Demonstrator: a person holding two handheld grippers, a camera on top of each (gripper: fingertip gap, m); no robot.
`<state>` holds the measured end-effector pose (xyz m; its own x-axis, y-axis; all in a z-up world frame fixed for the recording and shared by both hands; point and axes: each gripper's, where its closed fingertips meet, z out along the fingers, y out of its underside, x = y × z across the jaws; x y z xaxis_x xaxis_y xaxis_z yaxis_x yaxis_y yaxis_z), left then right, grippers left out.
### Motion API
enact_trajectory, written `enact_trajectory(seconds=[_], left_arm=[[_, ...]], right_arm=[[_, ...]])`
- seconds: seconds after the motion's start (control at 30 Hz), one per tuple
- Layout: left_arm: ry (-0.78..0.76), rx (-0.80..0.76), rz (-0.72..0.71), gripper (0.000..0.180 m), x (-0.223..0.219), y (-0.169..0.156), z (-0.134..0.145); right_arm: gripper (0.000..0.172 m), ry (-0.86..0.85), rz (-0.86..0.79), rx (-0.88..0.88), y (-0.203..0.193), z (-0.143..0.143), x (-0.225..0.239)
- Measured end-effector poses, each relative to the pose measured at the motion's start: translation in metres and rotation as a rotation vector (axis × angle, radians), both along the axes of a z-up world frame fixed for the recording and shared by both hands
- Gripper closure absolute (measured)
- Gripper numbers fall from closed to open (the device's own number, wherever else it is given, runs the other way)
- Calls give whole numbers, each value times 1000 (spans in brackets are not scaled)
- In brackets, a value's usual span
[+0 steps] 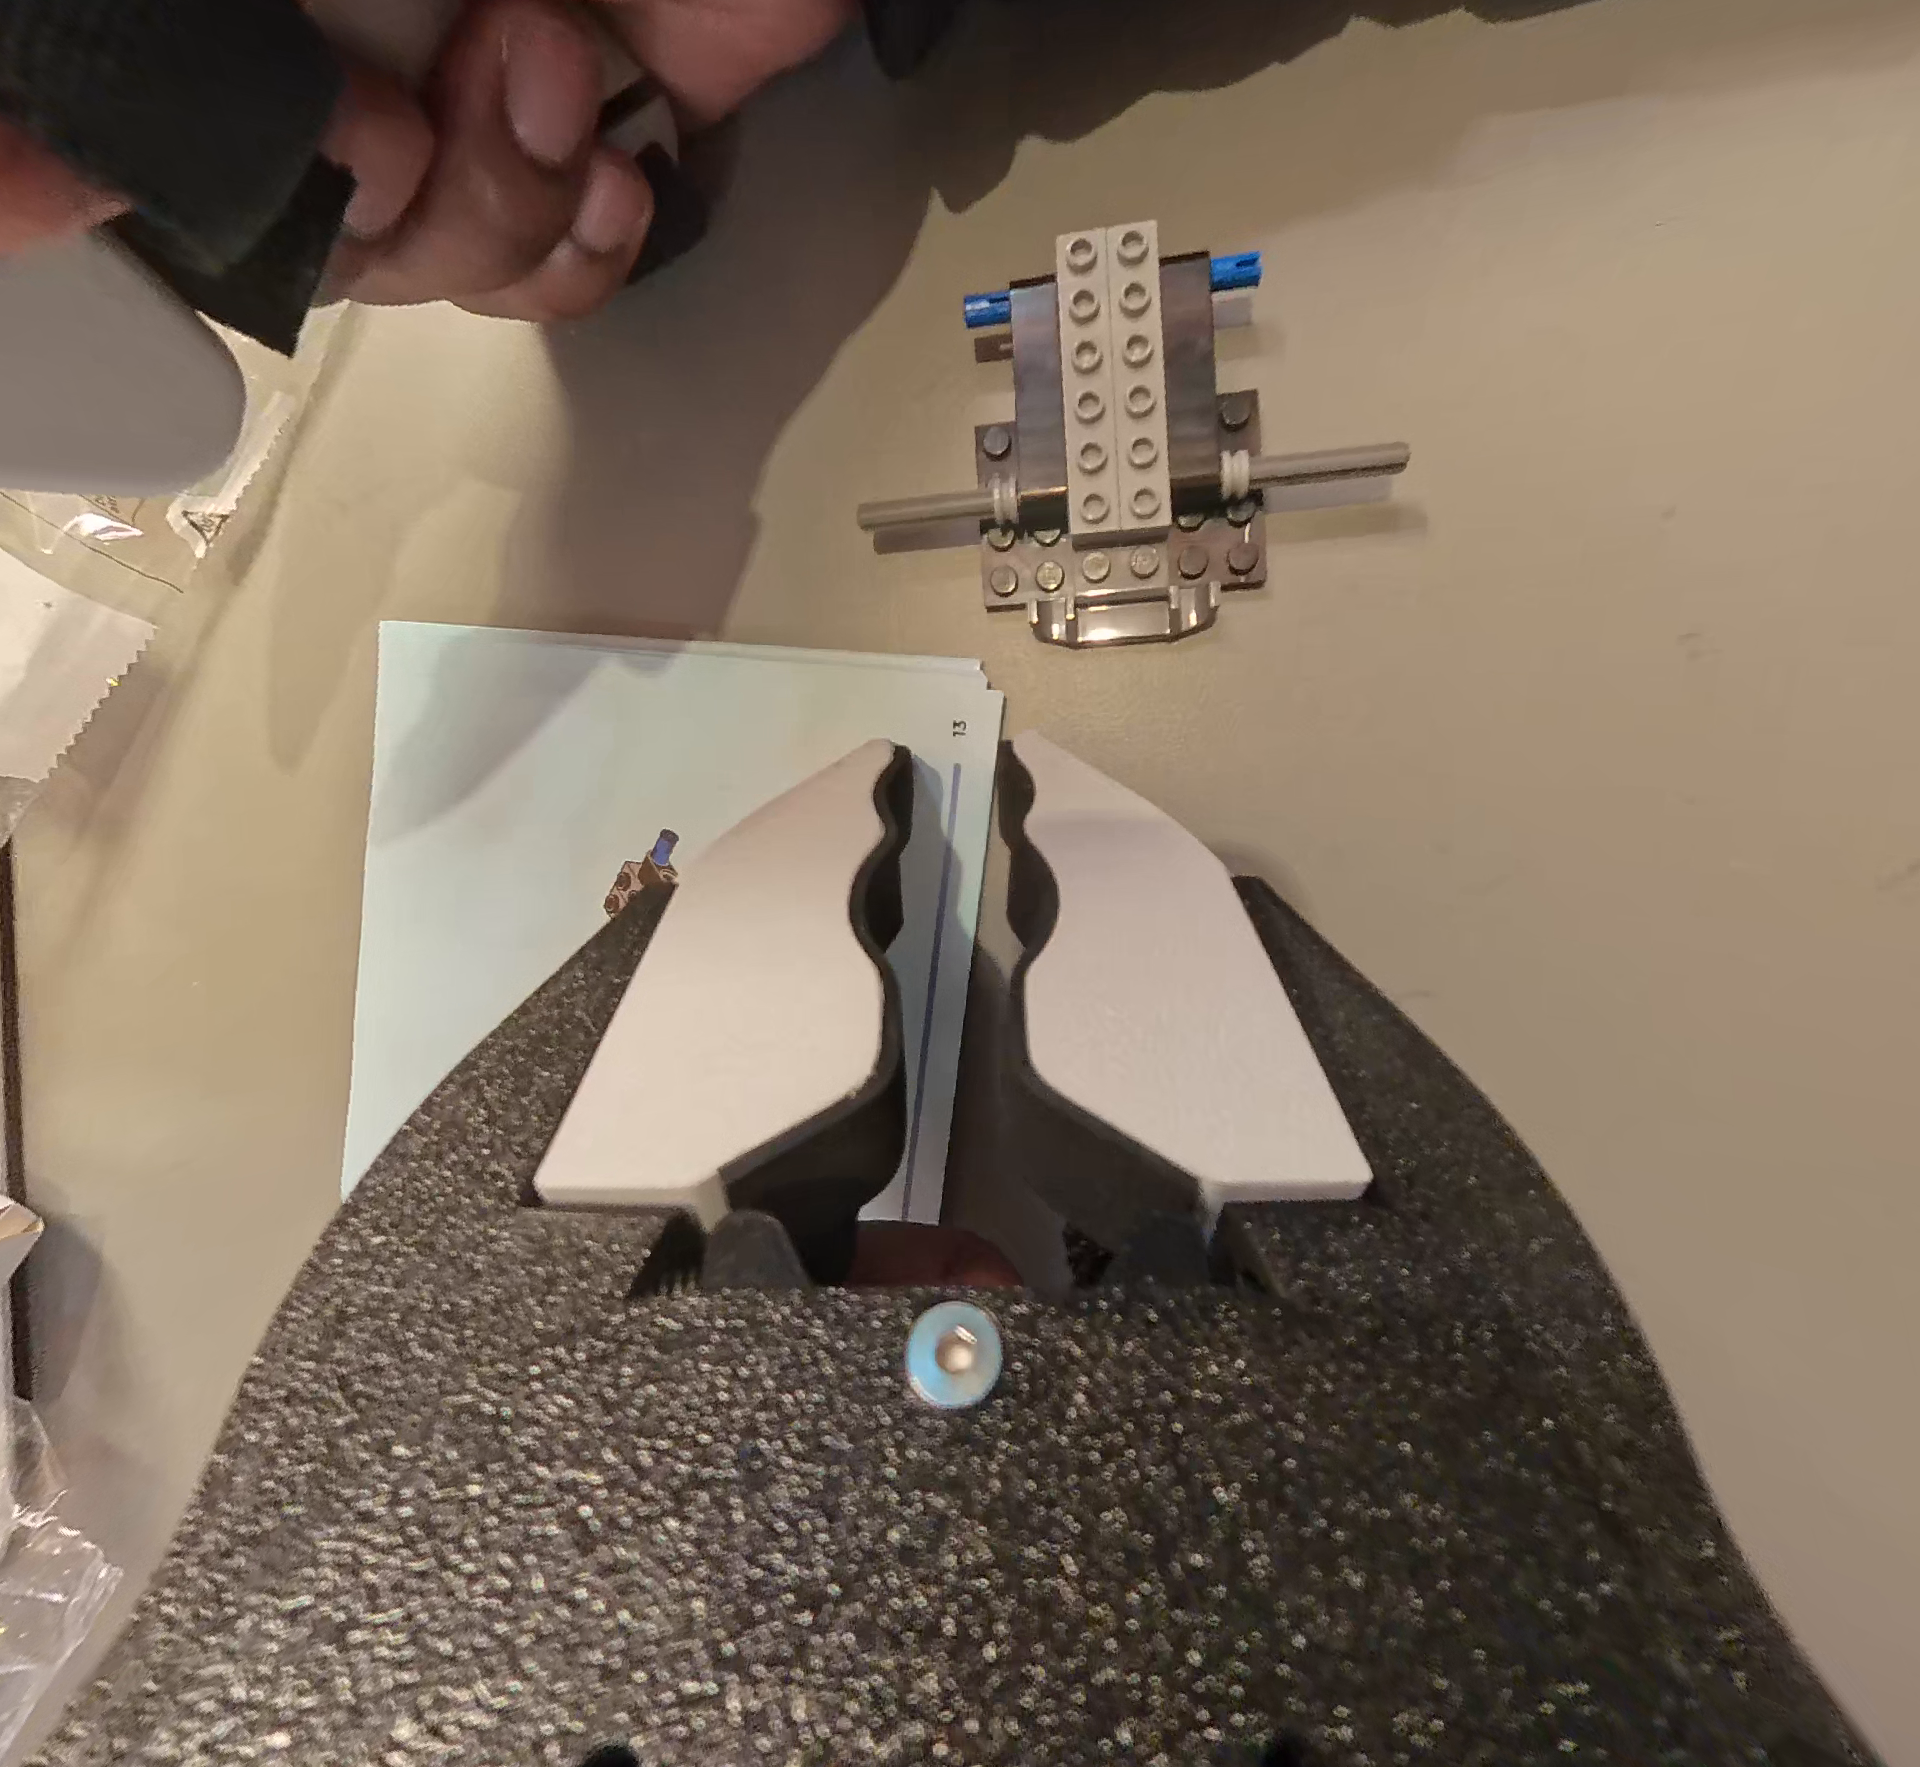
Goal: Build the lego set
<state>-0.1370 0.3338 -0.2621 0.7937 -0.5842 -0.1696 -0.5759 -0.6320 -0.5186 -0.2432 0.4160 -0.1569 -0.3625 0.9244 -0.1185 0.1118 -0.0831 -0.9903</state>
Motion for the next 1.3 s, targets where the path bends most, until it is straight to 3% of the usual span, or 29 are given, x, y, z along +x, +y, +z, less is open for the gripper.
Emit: enact_trajectory(seconds=[1.3], left_arm=[[22,12,-3,180,4,-5,9]], right_arm=[[148,9,5,-13,0,1,1]])
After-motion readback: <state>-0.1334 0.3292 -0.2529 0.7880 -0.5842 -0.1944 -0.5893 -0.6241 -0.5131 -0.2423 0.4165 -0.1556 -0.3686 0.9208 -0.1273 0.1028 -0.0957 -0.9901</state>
